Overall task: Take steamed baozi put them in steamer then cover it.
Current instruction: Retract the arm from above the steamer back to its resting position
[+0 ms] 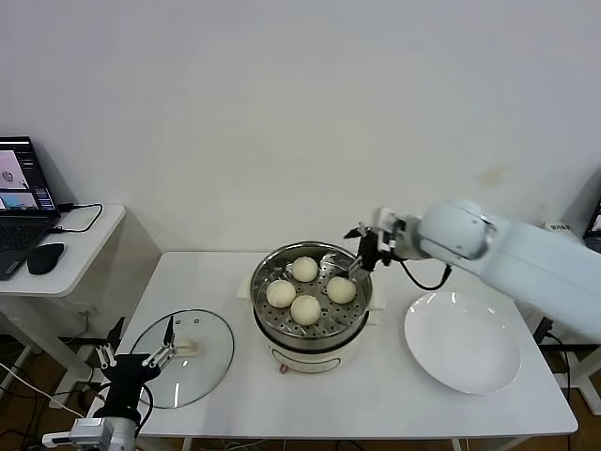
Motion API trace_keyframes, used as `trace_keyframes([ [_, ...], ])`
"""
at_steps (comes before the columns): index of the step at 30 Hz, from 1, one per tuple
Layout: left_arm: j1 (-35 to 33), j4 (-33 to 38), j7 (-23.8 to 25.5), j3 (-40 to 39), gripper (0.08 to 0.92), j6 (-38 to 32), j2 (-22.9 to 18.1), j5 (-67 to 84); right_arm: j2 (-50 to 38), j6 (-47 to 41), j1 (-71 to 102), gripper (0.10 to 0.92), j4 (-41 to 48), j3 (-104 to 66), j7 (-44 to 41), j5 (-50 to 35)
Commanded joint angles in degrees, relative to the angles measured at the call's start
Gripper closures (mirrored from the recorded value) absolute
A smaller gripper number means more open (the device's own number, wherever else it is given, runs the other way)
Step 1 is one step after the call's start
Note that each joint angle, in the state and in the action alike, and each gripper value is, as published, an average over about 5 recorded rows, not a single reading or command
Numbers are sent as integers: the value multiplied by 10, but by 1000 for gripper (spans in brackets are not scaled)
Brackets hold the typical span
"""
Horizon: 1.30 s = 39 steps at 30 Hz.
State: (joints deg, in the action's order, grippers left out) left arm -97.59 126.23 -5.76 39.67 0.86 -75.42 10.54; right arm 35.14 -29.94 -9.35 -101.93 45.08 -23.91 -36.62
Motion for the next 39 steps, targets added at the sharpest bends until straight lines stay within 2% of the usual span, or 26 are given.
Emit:
trace_keyframes([
  [1,0,-3,-3,-1,177,-7,1,-2,-62,272,587,202,-108,-496,201,55],
  [6,7,-20,-17,-8,177,-9,-3,-26,112,360,761,203,-95,-695,197,157],
  [10,11,-40,-28,-24,177,-19,-5,-88,260,403,837,203,-95,-815,167,206],
  [16,34,-101,-56,-24,177,-62,1,-335,410,440,904,203,-88,-933,143,231],
  [21,33,-151,-72,30,177,-109,20,-625,446,452,948,202,-92,-973,150,233],
  [26,-14,-180,-107,53,177,-125,40,-786,448,456,956,203,-90,-1001,162,236],
  [33,-40,-210,-132,46,177,-131,64,-848,459,468,958,202,-81,-1015,173,243],
  [39,13,-269,-146,21,177,-151,65,-863,463,481,967,203,-67,-1023,178,247],
])
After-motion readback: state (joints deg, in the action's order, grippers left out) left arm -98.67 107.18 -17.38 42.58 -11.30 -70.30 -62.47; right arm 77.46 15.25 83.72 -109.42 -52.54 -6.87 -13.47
